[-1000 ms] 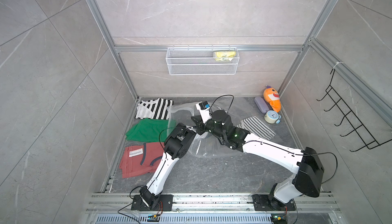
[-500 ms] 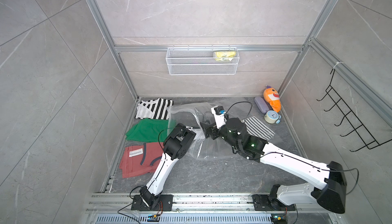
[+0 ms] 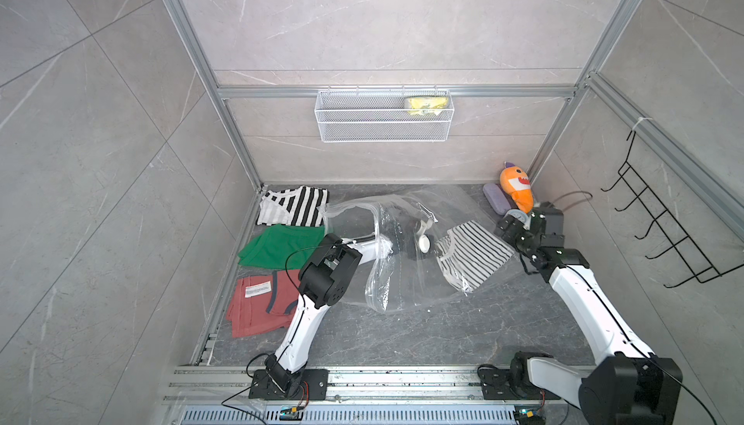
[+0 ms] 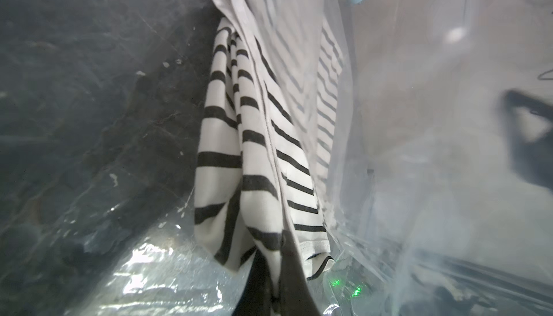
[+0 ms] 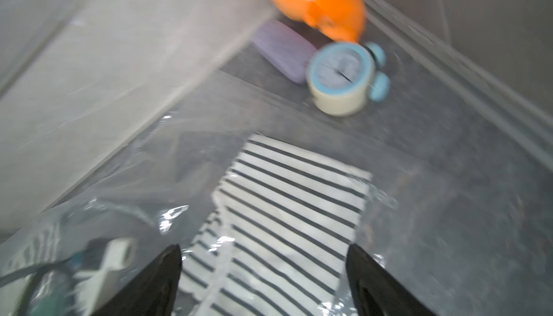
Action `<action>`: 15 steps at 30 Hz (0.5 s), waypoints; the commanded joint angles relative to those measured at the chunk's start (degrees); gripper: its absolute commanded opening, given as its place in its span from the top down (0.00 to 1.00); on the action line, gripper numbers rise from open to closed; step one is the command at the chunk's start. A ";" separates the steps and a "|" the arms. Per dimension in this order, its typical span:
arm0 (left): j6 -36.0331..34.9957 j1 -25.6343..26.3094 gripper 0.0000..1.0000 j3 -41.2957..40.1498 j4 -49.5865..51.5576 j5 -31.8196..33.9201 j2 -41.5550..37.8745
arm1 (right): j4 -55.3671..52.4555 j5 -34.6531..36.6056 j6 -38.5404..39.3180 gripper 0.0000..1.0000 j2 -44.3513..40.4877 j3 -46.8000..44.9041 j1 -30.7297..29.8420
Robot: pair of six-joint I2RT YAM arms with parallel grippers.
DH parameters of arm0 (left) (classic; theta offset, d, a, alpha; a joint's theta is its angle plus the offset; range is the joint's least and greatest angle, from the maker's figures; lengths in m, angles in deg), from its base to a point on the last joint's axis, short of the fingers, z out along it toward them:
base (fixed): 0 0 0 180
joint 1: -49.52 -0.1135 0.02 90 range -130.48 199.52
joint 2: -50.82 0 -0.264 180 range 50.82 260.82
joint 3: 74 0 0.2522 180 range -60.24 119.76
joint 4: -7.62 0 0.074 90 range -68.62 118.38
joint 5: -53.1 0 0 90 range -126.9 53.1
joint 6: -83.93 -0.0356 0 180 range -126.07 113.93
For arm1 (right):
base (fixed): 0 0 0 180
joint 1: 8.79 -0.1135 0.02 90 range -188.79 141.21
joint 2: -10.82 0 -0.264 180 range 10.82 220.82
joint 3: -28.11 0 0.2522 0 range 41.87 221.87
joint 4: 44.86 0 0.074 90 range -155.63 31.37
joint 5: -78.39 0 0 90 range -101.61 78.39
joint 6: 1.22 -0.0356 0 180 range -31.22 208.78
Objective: Take the tank top out of the vacuum bag
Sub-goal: Take out the tank top from the vacuum bag.
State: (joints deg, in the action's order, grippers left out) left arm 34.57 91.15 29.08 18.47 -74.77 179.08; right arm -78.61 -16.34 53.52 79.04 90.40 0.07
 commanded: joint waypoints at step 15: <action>-3.90 -3.88 1.00 -2.00 3.09 -0.06 -4.99 | 17.63 -22.51 -17.12 0.26 8.63 -23.18 7.92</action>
State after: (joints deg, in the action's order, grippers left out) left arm 32.04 87.35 26.50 21.81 -74.51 177.27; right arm -67.07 -36.76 40.25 85.62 70.29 8.05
